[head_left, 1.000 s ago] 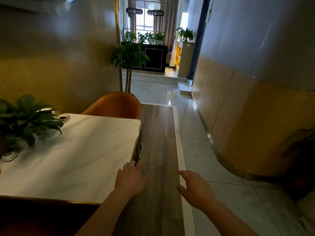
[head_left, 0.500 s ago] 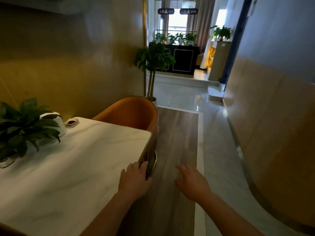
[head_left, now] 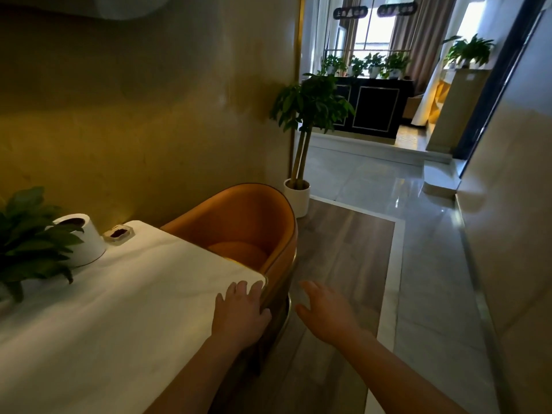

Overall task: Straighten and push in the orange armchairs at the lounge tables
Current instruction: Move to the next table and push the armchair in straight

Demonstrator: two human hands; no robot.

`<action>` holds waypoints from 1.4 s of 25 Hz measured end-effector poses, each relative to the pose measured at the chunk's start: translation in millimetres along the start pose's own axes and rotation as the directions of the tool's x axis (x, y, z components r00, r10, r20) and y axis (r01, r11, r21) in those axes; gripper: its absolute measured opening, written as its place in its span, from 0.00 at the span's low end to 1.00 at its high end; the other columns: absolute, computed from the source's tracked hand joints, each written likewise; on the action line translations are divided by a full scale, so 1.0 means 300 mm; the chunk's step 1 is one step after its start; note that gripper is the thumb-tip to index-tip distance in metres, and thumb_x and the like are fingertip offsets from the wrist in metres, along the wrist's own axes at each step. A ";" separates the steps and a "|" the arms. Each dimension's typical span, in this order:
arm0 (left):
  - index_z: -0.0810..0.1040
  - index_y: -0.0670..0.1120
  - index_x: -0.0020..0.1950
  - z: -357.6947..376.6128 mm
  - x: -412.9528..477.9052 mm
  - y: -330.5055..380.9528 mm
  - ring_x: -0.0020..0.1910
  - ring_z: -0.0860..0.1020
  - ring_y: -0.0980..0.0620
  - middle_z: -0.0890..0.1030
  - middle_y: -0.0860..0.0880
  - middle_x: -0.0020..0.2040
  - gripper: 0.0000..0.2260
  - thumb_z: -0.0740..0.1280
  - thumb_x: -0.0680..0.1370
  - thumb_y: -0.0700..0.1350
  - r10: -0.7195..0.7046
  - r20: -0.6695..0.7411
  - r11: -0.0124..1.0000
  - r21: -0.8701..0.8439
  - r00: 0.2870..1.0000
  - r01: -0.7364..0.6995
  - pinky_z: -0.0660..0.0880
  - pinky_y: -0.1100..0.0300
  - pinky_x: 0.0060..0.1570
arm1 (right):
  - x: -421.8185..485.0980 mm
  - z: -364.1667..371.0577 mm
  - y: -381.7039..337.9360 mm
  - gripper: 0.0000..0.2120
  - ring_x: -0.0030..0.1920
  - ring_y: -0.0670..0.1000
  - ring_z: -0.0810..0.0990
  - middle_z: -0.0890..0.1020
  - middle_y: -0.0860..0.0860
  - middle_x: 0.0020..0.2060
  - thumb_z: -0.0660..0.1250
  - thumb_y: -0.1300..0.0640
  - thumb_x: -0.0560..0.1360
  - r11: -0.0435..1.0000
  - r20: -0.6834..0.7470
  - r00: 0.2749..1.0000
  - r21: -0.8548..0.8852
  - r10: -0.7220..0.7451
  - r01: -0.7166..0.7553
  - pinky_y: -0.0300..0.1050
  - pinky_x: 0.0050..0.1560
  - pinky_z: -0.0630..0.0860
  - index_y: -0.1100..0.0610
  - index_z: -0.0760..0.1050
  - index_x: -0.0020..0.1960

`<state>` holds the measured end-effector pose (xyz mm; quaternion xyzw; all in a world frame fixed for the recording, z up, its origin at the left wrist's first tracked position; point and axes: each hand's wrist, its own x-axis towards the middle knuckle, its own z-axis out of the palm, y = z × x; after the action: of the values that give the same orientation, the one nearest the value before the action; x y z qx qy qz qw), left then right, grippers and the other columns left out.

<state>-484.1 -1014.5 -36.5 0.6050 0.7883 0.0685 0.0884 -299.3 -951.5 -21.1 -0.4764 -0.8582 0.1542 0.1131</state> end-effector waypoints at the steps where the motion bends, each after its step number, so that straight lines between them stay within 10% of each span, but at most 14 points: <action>1: 0.55 0.54 0.79 0.009 0.091 0.013 0.78 0.57 0.44 0.59 0.46 0.79 0.28 0.57 0.81 0.60 -0.005 0.003 1.000 -0.003 1.000 0.005 0.57 0.41 0.75 | 0.085 -0.001 0.042 0.27 0.70 0.50 0.69 0.70 0.48 0.71 0.61 0.43 0.80 1.000 0.006 1.000 -0.012 -0.009 0.009 0.46 0.66 0.68 0.49 0.61 0.76; 19: 0.59 0.53 0.77 0.085 1.421 0.303 0.76 0.60 0.44 0.64 0.46 0.75 0.26 0.57 0.81 0.59 -0.178 0.079 0.984 0.031 0.981 0.176 0.59 0.40 0.73 | 1.379 -0.150 0.819 0.25 0.67 0.50 0.71 0.73 0.49 0.68 0.60 0.42 0.80 0.990 0.134 0.982 -0.026 -0.132 0.136 0.47 0.63 0.72 0.48 0.64 0.74; 35: 0.59 0.55 0.76 0.149 2.295 0.383 0.72 0.65 0.44 0.67 0.46 0.71 0.25 0.57 0.80 0.60 -0.575 -0.010 0.814 -0.113 0.818 0.570 0.64 0.44 0.70 | 2.483 -0.171 1.028 0.18 0.60 0.46 0.75 0.77 0.47 0.61 0.63 0.46 0.80 0.812 0.276 0.775 0.044 -0.569 0.581 0.41 0.56 0.71 0.47 0.69 0.68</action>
<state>-539.4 -319.6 -94.4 0.3329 0.9307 0.0933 0.1193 -428.1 -154.7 -53.2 -0.1675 -0.9728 0.1585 0.0237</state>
